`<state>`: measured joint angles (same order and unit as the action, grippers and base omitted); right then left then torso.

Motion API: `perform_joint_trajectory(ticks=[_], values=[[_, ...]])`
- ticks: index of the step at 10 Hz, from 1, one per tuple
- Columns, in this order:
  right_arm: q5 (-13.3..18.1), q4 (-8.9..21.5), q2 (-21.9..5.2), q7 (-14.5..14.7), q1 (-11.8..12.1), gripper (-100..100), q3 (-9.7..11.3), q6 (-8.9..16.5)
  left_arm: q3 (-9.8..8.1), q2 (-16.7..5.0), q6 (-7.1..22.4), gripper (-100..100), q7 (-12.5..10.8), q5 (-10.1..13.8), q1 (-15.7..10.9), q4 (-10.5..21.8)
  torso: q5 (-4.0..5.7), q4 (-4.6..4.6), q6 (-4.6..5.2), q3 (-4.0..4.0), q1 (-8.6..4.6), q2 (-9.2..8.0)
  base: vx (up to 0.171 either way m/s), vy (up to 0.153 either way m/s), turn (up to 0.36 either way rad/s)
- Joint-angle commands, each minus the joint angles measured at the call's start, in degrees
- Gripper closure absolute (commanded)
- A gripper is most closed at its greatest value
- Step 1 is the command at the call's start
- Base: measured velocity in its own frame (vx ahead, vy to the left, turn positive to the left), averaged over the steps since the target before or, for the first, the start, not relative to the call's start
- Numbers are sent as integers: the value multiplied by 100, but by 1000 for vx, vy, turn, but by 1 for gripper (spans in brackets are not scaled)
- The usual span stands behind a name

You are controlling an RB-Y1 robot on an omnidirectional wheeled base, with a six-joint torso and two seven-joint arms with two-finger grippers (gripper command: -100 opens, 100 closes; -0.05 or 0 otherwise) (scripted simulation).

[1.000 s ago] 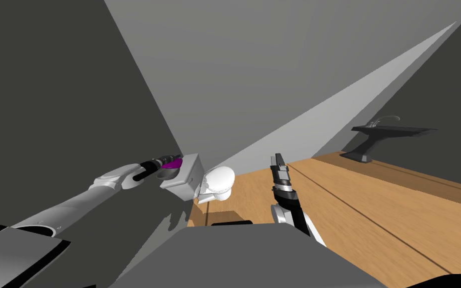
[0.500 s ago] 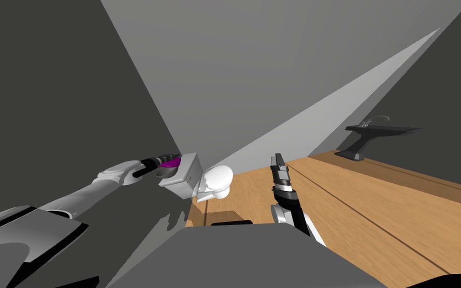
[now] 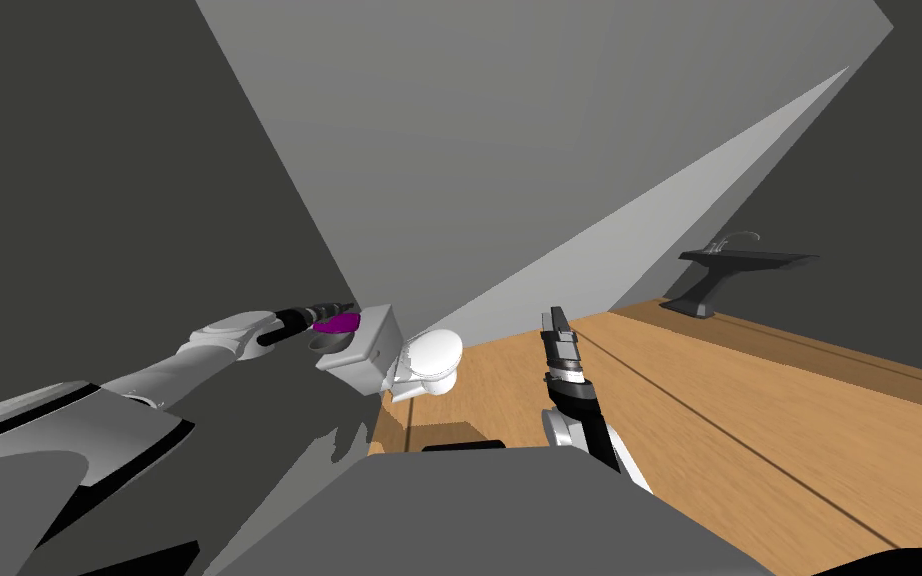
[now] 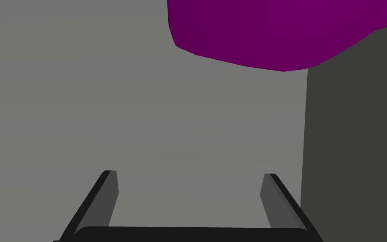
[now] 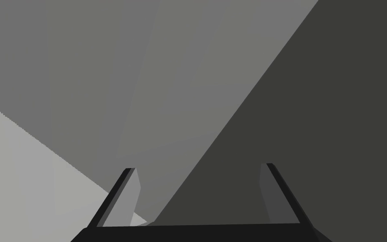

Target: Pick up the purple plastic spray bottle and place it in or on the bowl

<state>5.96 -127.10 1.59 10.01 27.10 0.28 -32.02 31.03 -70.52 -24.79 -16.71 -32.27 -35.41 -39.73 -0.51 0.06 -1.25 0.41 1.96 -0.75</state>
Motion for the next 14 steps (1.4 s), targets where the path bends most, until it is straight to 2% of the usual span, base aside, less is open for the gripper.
perform_joint_trajectory(ticks=[1, 3, 4, 5, 7, 9, 10, 11, 13, 14], values=[[0, 0, 0, 0, 0, 0, 0, 0, 65, 46, -53, -100, 32, -17, -286, 286, 0, 0, 0, 0, 0, 0, 7, 9, 4], [0, 0, 0, 0, 0, 0, 0, 0, 65, 46, -53, -100, 32, -17, -549, 513, -4, -5, 1, -11, 11, 18, 11, 8, -3], [0, 0, 0, 0, 1, 0, 0, 0, 65, 46, -53, -100, 32, -17, -549, 600, -3, -5, 0, -12, 10, 19, 6, 2, 2], [0, 0, 0, 0, 0, 0, 0, 0, 343, -15, -326, -100, -231, -260, -806, 818, -5, -6, 1, -12, 10, 19, -96, -79, -115], [0, 0, 1, 0, -1, 0, 1, 0, 683, -15, -471, -100, -231, -260, -1157, 1162, 5, 5, 1, 14, -25, -26, -100, -68, -16], [0, 0, 0, 0, 0, 0, 0, 0, 726, -15, -471, -100, -231, -260, -1565, 1649, 0, 0, 0, -1, -2, 2, 2, -5, 1], [0, 0, 0, 0, 1, 0, 0, 0, 726, -15, -471, -100, -231, -260, -1596, 1532, -2, -2, -2, -7, 7, 12, 14, 11, 8], [0, 0, 0, 0, 0, 0, 0, 0, 726, -15, -471, -100, -231, -260, -1603, 1695, -4, -6, 2, -12, 10, 18, 7, 6, -6], [0, 0, 0, 0, 1, 0, 0, 0, 726, -15, -471, -100, -231, -260, -1603, 1695, -5, -6, -1, -11, 11, 17, 0, 0, 0], [0, 0, 0, 0, 0, 0, 0, 0, 716, 24, -531, -100, -170, -263, -1651, 1796, -5, -6, 0, -10, 10, 16, 0, 0, 0]])
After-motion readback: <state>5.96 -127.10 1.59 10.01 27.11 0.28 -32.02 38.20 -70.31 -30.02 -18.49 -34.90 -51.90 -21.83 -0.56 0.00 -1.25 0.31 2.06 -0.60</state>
